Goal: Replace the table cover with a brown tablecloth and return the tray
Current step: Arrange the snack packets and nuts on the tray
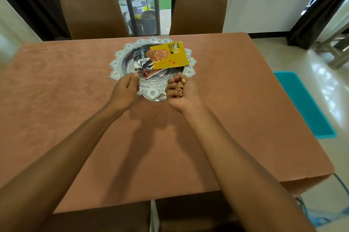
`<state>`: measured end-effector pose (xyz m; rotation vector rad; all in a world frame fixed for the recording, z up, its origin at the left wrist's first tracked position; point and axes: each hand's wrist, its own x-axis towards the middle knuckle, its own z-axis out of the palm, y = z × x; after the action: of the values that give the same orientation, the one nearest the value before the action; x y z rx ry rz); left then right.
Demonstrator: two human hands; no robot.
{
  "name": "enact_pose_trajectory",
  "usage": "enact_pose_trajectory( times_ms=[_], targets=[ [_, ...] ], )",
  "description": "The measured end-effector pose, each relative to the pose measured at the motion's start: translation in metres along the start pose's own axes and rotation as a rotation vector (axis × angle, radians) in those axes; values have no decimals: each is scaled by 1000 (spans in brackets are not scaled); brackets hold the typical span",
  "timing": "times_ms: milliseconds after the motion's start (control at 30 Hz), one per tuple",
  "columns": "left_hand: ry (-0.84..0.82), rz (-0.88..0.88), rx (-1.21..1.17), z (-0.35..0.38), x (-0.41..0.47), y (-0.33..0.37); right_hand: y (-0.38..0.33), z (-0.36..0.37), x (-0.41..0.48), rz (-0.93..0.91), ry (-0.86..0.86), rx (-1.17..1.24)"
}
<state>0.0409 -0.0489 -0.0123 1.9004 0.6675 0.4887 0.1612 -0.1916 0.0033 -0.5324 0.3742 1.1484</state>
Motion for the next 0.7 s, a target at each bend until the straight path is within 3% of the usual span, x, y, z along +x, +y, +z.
enact_pose_trajectory(
  times_ms=[200,333,467,700],
  targets=[
    [-27,329,293,14,-17,32,39,-14,-19,-56,88,219],
    [-75,532,482,35,-27,51,62,-17,-26,-79,144,111],
    [-163,587,677,55,-35,49,62,-18,-30,-101,206,44],
    [-168,706,584,75,-45,46,55,-28,-35,-50,75,34]
  ],
)
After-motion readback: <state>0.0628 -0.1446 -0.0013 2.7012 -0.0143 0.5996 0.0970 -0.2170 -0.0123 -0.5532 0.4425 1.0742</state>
